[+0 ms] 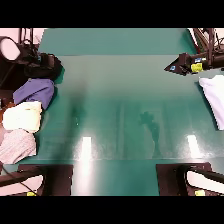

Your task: Fold the shirts.

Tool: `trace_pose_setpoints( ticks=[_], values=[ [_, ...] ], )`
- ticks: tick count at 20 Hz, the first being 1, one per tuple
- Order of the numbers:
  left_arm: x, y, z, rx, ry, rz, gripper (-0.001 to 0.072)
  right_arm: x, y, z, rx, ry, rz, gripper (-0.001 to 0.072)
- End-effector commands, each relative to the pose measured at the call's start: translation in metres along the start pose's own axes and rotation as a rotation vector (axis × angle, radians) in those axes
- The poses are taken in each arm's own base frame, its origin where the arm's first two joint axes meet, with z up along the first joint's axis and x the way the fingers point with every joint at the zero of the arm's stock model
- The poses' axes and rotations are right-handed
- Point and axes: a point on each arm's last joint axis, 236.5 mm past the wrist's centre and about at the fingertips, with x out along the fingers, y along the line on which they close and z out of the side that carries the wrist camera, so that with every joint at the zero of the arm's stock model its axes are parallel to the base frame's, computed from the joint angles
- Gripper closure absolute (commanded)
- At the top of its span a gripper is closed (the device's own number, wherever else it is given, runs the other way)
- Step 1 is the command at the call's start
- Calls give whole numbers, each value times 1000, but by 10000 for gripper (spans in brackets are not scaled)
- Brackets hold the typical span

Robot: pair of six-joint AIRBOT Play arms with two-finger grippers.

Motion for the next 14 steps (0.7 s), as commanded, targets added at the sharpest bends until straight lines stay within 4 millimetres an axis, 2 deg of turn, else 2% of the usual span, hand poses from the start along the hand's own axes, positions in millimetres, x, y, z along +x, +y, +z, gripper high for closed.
trace_pose_setpoints(
  ticks=[1, 4, 6, 13, 14],
  values=[
    [73, 57, -13, -36, 16, 109, 139, 0, 3, -9, -1, 39, 9, 689],
    [125, 89, -30, -72, 23, 140, 140, -1, 5, -18, -2, 78, 17, 689],
    [146, 102, -35, -84, 10, 150, 140, 1, 8, -22, -9, 95, 23, 689],
    [188, 105, -34, -74, -43, 145, 142, 18, 31, -36, -64, 144, 44, 689],
    [190, 105, -34, -76, -42, 144, 207, 19, 34, -36, -71, 145, 47, 689]
  ],
)
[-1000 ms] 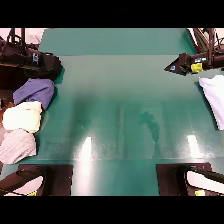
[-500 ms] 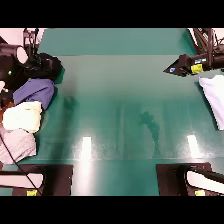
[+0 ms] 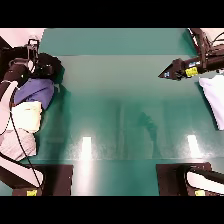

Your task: Fold the shirts.

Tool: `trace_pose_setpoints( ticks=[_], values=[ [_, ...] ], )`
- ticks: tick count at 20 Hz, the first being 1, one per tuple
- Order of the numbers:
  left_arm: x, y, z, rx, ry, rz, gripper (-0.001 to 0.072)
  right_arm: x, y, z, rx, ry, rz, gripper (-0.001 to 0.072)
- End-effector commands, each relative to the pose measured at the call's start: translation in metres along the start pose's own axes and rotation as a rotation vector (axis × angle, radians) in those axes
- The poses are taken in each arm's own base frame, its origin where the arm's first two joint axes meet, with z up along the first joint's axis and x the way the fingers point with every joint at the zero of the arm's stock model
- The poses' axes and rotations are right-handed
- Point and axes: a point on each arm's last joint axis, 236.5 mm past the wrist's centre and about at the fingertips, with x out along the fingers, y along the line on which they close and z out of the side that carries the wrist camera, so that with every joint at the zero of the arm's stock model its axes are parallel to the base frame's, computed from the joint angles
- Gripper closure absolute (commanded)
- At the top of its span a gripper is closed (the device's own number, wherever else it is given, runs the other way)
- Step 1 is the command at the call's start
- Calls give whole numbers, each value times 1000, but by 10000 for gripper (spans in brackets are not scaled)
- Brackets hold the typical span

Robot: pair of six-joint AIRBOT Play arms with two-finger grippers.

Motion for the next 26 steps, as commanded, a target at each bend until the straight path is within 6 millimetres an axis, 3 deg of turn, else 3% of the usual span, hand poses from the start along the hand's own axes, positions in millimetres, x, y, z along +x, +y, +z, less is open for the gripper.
trace_pose_setpoints(
  ticks=[1, 2, 5, 6, 8, 9, 11, 13, 14, 15, 17, 19, 22, 26],
  values=[
    [14, 0, 1, -1, -16, -1, 418, 6, 7, -2, -20, 8, 4, 689],
    [13, 0, 2, -3, -16, -2, 686, 6, 6, 0, -20, 2, 0, 689],
    [0, 3, 6, -27, 46, -3, 681, 6, 5, 2, -21, -5, -3, 689],
    [-11, 5, 19, -39, 45, -4, 681, 6, 5, 5, -21, -18, -5, 689],
    [-51, 5, 70, -44, -34, -11, 681, 5, 3, 18, -22, -74, -15, 689],
    [-81, 0, 102, -30, -109, -30, 682, 4, 2, 26, -22, -110, -21, 689],
    [-165, -27, 171, 12, -302, -130, 682, -5, 3, 46, -9, -193, -7, 689],
    [-263, -67, 217, 81, -491, -277, 682, -22, 10, 66, -14, -269, 11, 688],
    [-310, -88, 227, 113, -572, -356, 682, -37, 12, 78, -29, -315, 2, 688],
    [-355, -111, 228, 155, -626, -442, 681, -52, 16, 89, -48, -359, -6, 689],
    [-422, -150, 209, 264, -655, -586, 681, -86, 24, 109, -89, -448, -25, 689],
    [-459, -184, 175, 344, -595, -718, 681, -118, 33, 122, -127, -520, -44, 689],
    [-463, -232, 116, 463, -412, -871, 681, -153, 51, 131, -187, -590, -62, 689],
    [-419, -288, 56, 471, -214, -967, 681, -168, 72, 126, -248, -585, -62, 689]
  ],
)
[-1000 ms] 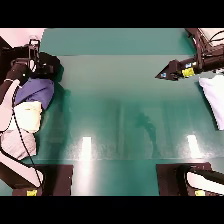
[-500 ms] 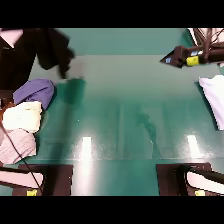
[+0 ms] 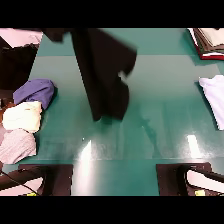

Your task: Fold the shirts.

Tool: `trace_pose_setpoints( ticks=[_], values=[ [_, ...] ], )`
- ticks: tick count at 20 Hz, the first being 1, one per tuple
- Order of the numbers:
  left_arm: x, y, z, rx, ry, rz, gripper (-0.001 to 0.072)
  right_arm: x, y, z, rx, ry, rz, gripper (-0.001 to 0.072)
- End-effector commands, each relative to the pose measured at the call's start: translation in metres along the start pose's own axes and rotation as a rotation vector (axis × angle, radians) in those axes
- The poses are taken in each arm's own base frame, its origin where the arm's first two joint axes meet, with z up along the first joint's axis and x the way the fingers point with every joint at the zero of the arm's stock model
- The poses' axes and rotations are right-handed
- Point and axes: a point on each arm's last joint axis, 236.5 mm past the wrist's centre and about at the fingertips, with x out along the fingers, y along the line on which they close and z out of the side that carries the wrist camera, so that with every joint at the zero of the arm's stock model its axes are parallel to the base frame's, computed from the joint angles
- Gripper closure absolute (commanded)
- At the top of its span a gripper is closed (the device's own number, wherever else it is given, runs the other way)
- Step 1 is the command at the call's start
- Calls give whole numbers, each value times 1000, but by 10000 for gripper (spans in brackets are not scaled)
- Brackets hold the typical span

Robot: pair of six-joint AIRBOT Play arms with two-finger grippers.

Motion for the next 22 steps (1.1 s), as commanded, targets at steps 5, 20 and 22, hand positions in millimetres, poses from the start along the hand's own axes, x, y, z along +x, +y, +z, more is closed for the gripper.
trace_pose_setpoints(
  ticks=[5, 20, 22],
  values=[
    [65, 9, -115, -205, 266, 40, 5, -15, 15, -9, -48, 68, 13, 688],
    [65, 11, -391, -598, 729, 24, 34, -11, 15, -22, -42, 119, 25, 689],
    [70, 12, -399, -603, 723, 31, 34, -12, 15, -22, -43, 120, 25, 689]
  ],
)
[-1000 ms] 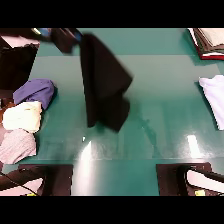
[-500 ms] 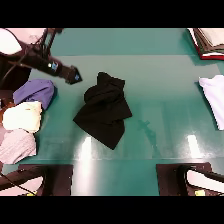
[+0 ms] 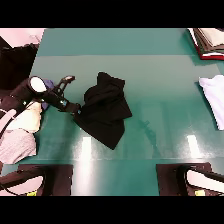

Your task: Fold the shirts.

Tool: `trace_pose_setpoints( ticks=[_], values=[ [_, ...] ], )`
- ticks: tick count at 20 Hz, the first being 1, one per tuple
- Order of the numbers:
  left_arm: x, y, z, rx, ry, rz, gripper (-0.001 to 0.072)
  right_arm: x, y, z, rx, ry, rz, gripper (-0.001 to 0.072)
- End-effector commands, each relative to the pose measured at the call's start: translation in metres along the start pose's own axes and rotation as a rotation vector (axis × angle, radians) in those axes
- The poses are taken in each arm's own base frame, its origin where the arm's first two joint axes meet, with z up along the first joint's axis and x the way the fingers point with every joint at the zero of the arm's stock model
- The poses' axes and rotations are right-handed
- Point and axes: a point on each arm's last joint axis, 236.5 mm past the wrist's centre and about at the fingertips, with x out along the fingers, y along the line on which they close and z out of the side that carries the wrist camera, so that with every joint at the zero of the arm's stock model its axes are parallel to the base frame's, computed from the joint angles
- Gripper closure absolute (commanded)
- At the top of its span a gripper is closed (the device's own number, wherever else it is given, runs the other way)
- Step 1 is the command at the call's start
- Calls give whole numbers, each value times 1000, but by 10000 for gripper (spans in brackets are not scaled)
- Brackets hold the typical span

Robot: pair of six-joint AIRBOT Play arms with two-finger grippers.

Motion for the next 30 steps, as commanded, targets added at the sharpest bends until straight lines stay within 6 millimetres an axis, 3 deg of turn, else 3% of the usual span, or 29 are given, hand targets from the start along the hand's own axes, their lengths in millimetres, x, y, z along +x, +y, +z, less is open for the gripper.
trace_pose_setpoints(
  ticks=[1, 3, 4, 6, 9, 11, 13, 14, 15, 16, 17, 21, 23, 26, 28, 30],
  values=[
    [24, 7, -11, -10, -1, -8, 35, 1, 0, -3, 1, 11, 3, 689],
    [25, 2, -8, -31, -11, -37, 37, 1, 0, -3, 1, 12, 3, 689],
    [25, -4, -4, -47, -26, -59, 149, 1, 0, -3, 1, 12, 3, 689],
    [23, -12, 0, -66, -42, -96, 675, 1, 0, -3, 1, 12, 3, 689],
    [4, -13, 2, -17, -23, -64, 681, 3, -2, -6, 6, 27, 6, 689],
    [-38, 2, 15, 18, -59, 73, 682, 14, -10, -21, 30, 99, 18, 688],
    [-97, 18, 28, 83, -133, 247, 681, 35, -20, -50, 67, 233, 55, 678],
    [-127, 24, 35, 111, -176, 327, 680, 48, -23, -65, 85, 299, 78, 553],
    [-151, 26, 39, 128, -219, 383, 681, 64, -23, -80, 99, 366, 105, 378],
    [-171, 27, 40, 144, -252, 426, 681, 83, -23, -96, 114, 431, 135, 312],
    [-184, 25, 40, 151, -274, 445, 680, 103, -21, -110, 125, 483, 161, 312],
    [-186, 22, 26, 141, -228, 438, 680, 190, 2, -187, 157, 719, 267, 308],
    [-184, 22, 24, 138, -217, 436, 681, 224, 22, -235, 162, 846, 314, 136],
    [-184, 22, 22, 135, -212, 434, 680, 258, 49, -295, 146, 978, 359, 135],
    [-184, 22, 22, 116, -216, 432, 680, 282, 63, -319, 145, 987, 367, 135],
    [-184, 22, 22, 114, -216, 432, 680, 300, 76, -328, 129, 956, 362, 135]
  ],
)
